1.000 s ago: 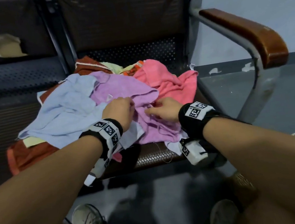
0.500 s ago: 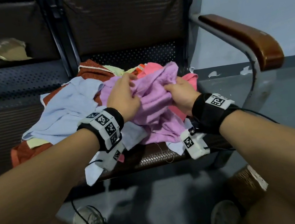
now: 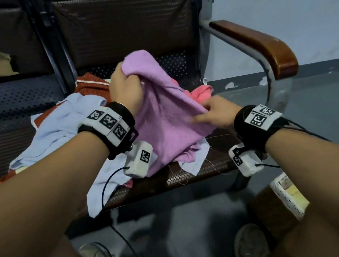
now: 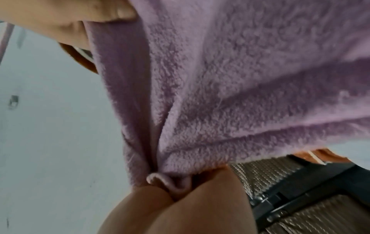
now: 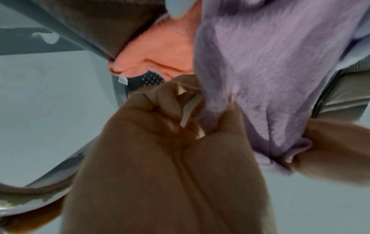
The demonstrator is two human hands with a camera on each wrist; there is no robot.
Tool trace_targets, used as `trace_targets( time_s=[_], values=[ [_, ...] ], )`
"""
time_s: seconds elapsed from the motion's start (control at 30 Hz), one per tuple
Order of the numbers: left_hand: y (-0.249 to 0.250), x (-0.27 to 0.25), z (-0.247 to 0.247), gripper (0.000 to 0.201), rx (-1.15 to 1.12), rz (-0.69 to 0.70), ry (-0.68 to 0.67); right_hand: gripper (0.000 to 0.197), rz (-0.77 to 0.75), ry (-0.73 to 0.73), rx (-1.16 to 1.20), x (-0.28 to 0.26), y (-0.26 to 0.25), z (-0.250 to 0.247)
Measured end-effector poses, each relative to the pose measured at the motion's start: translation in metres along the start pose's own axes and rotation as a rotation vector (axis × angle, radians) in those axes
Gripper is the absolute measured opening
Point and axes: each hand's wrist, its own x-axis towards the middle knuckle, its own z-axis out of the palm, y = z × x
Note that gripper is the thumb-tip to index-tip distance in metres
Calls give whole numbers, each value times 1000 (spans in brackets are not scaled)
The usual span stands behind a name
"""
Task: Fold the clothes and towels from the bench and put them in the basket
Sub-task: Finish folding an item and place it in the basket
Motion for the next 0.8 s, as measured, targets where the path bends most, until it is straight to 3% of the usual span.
trace_targets(
  time_s=[0.07,0.13,0.2,0.33,0.4,0.47,0.53,0.6,0.8],
  values=[
    [-7,0,-9,45,107,-51,26,18,-5,1,-29,-1,-3,7],
    [-16,-7,-16,41,242,-52,-18,27,-20,104,146,2,-11,11],
    [-23,-12,-21,51,351,-2,-112,29,-47,207,289,9,-22,13],
    [-20,-30,-19,75,497,144,-512,19,-293,270,422,9,-51,20],
    [-18,-38,-13,66,507,157,-671,27,-403,257,451,6,-62,17],
    [-17,-39,-10,41,534,203,-623,18,-375,285,413,7,-64,12],
    [-15,-33,-10,21,531,217,-426,3,-283,350,368,8,-58,3],
    [-13,-28,-13,28,558,238,-265,7,-206,436,273,8,-46,-5],
    [-11,-22,-14,30,730,175,-320,8,-14,661,-52,12,-24,-20]
  ],
)
